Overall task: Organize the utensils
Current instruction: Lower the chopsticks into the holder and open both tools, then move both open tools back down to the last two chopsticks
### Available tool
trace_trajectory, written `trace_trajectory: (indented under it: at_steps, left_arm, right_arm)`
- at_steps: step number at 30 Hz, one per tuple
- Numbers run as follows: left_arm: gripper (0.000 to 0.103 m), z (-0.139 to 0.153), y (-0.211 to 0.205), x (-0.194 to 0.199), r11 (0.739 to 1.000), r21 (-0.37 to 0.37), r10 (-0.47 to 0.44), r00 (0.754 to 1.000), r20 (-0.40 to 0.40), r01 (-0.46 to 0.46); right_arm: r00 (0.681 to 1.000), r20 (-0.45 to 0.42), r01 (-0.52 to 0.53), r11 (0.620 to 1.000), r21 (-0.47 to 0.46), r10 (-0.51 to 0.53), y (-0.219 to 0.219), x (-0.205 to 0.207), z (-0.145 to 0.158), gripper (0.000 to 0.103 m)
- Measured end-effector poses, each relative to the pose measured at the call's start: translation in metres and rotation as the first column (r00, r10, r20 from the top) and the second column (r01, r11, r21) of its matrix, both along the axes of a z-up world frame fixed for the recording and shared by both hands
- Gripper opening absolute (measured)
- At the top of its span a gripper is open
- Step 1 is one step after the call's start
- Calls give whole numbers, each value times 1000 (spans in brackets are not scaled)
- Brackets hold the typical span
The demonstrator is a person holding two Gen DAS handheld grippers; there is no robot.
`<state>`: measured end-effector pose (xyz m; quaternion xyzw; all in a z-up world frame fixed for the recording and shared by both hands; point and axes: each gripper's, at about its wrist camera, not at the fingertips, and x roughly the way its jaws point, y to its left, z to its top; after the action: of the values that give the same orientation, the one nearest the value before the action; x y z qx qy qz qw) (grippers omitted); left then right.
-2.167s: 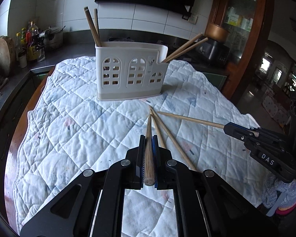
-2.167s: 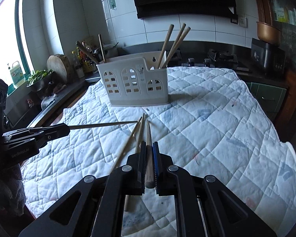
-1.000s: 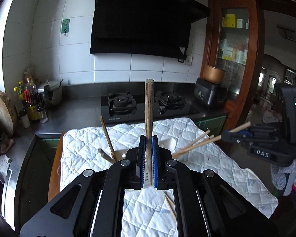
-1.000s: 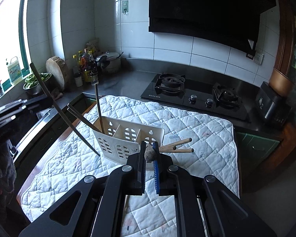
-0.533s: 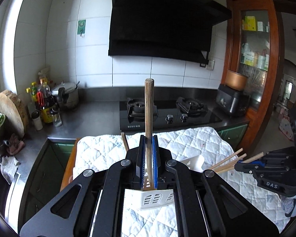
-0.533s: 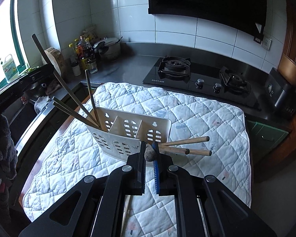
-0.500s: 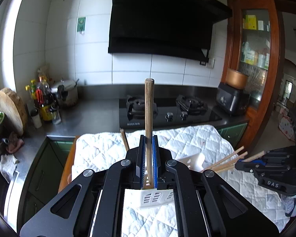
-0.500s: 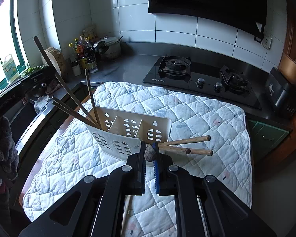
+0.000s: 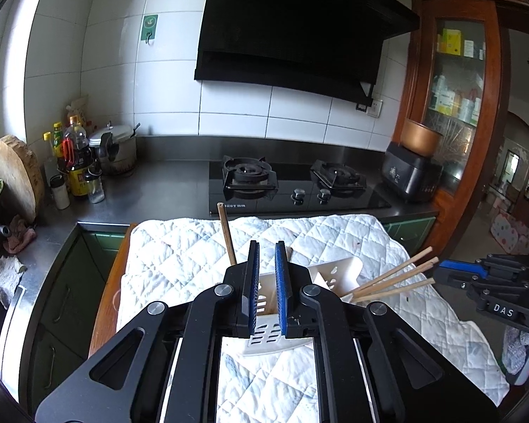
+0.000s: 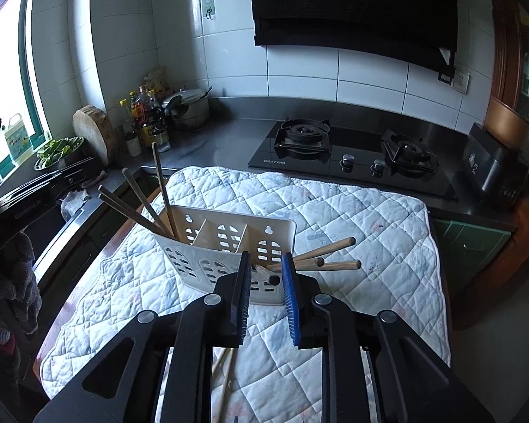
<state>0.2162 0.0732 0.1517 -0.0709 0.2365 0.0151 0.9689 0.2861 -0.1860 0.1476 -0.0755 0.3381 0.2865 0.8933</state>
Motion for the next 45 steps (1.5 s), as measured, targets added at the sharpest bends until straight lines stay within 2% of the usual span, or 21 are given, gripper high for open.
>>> trace_trajectory:
  at_steps: [1, 3, 4, 7, 10, 13, 16, 17, 20, 26, 33, 45]
  left_arm:
    - [10, 1, -1, -6, 1000, -1, -5, 1000, 6, 5]
    - [24, 1, -3, -18, 1000, -5, -11, 1000, 16, 11]
    - [34, 0, -5, -25, 1000, -4, -9, 1000, 20, 9]
    - [35, -7, -10, -45, 1000, -18, -24, 999, 23, 24]
    - [43, -20, -17, -64, 999, -27, -35, 999, 15, 36]
    - [45, -36, -25, -83, 999, -27, -44, 999, -1, 44]
    - [64, -54, -31, -96, 999, -28, -37, 999, -29, 36]
    - [66, -61, -34, -100, 999, -21, -33, 999, -39, 32]
    - [68, -81, -39, -112, 999, -13, -30, 997, -66, 29]
    - [74, -125, -39, -126, 998, -64, -16, 989, -149, 7]
    - [77, -153, -30, -140, 996, -76, 32, 979, -201, -48]
    - [79, -178, -15, -149, 986, -119, 81, 963, -258, -115]
  right_arm:
    - [1000, 9, 0, 1000, 4, 0, -3, -7, 0, 19]
    - [1000, 27, -2, 1000, 4, 2, -8, -22, -2, 20]
    - [999, 33, -5, 1000, 3, 5, -10, -30, -6, 20]
    - [999, 33, -19, 1000, -4, 19, -15, -54, -23, 20]
    - [999, 17, -29, 1000, -10, 29, -18, -75, -50, 20]
    - [1000, -4, -29, 999, -23, 29, -20, -95, -81, 20]
    - [999, -41, -28, 999, -32, 27, -20, -112, -116, 21]
    - [998, -57, -29, 999, -32, 27, -19, -117, -127, 21]
    - [996, -90, -20, 999, -27, 18, -19, -129, -153, 21]
    - [989, -150, -11, 1000, -20, 8, -16, -141, -186, 21]
    - [986, -170, -5, 1000, -19, 1, -9, -146, -199, 21]
    - [980, -198, 9, 999, -38, -16, -3, -144, -215, 21]
